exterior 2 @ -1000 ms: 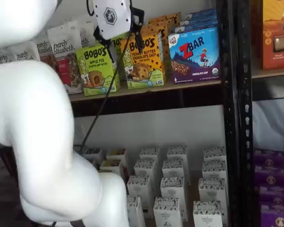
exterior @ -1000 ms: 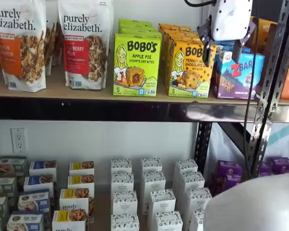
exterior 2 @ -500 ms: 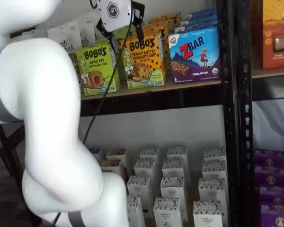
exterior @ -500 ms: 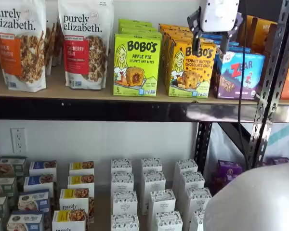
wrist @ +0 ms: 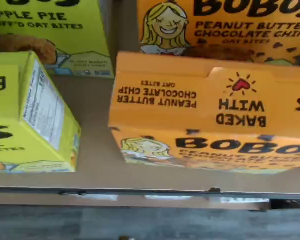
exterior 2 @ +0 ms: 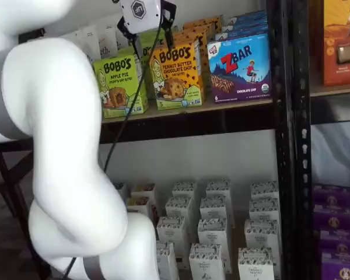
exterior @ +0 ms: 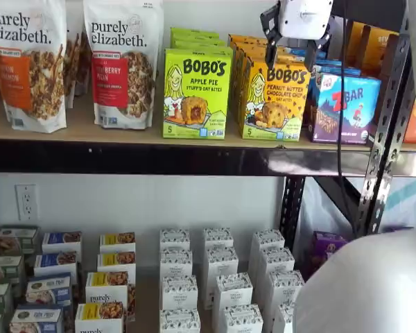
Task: Pick up the orange box on the top shelf, the fifth box from the left
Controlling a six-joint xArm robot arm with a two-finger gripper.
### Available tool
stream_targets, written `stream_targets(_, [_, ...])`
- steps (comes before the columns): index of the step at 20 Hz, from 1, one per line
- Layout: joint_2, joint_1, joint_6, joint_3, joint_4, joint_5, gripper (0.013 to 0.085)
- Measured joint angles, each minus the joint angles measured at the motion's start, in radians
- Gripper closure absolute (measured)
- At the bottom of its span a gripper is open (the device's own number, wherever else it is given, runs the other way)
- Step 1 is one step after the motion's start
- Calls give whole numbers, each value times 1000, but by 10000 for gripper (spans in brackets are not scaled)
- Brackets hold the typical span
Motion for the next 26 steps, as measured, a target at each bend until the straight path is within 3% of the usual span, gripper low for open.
stream_targets(2, [27, 49, 42, -22, -117, 31, 130])
stream_targets(4, [43, 67, 58, -34, -164, 47, 130])
stream_targets(8, [67, 64, 49, -59, -171, 85, 130])
stream_targets(11, [71, 73, 54, -59, -204, 90, 130])
stream_targets(13, [68, 69, 53, -53, -199, 78, 130])
stream_targets(17, [45, 36, 34, -25, -140, 25, 130])
stream_targets(21, [11, 29, 40, 18, -134, -56, 130])
stream_targets(26, [24, 31, 39, 4, -124, -39, 130])
